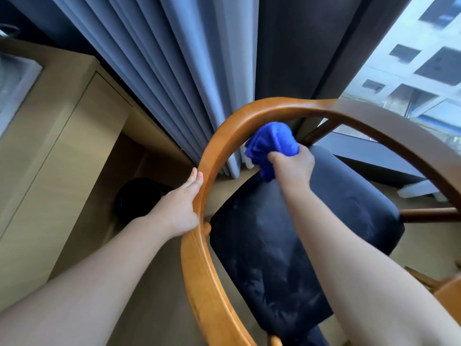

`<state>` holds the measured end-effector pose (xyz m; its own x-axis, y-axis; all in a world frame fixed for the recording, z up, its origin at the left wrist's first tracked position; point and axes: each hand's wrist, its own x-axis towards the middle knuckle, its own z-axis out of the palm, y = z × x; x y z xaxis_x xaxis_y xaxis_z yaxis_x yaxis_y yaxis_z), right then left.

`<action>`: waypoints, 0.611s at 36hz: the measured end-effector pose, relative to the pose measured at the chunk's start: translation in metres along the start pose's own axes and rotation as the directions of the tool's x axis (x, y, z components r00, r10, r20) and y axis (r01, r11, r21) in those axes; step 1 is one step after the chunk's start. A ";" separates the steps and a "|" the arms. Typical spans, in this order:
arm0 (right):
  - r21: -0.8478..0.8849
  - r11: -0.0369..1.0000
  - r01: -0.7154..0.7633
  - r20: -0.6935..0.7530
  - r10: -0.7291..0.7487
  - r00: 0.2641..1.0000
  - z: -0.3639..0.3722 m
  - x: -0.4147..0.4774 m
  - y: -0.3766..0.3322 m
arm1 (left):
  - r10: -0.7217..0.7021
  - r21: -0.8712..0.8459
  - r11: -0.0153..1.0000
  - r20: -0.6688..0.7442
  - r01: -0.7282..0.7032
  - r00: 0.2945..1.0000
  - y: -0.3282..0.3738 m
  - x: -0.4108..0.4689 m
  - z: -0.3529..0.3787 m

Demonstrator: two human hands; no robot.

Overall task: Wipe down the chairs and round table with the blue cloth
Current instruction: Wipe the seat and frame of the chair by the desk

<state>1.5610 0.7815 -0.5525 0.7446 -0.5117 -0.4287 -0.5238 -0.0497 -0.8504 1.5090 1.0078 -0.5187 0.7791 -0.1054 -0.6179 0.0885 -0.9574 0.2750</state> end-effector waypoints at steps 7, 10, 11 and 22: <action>0.224 0.974 -0.019 -0.061 0.033 0.998 0.002 0.031 -0.024 | -0.001 -0.025 1.000 -0.013 0.001 1.000 -0.003 0.001 0.004; 0.241 0.970 -0.001 -0.038 0.011 0.999 0.018 0.018 -0.024 | -0.012 -0.024 1.000 -0.008 0.012 1.000 -0.002 0.001 0.005; 0.222 0.975 0.020 -0.025 -0.015 1.000 0.023 0.012 -0.023 | -0.014 -0.022 1.000 -0.008 0.014 1.000 -0.002 0.001 0.005; -0.023 0.990 0.140 0.323 -0.125 0.938 0.051 -0.052 0.035 | 0.032 -0.086 0.996 0.005 -0.031 0.999 -0.010 0.002 0.000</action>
<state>1.5254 0.8506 -0.5753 0.8977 -0.1966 -0.3944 -0.4239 -0.1400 -0.8948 1.5102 1.0168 -0.5225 0.7783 -0.1374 -0.6126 0.1172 -0.9268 0.3567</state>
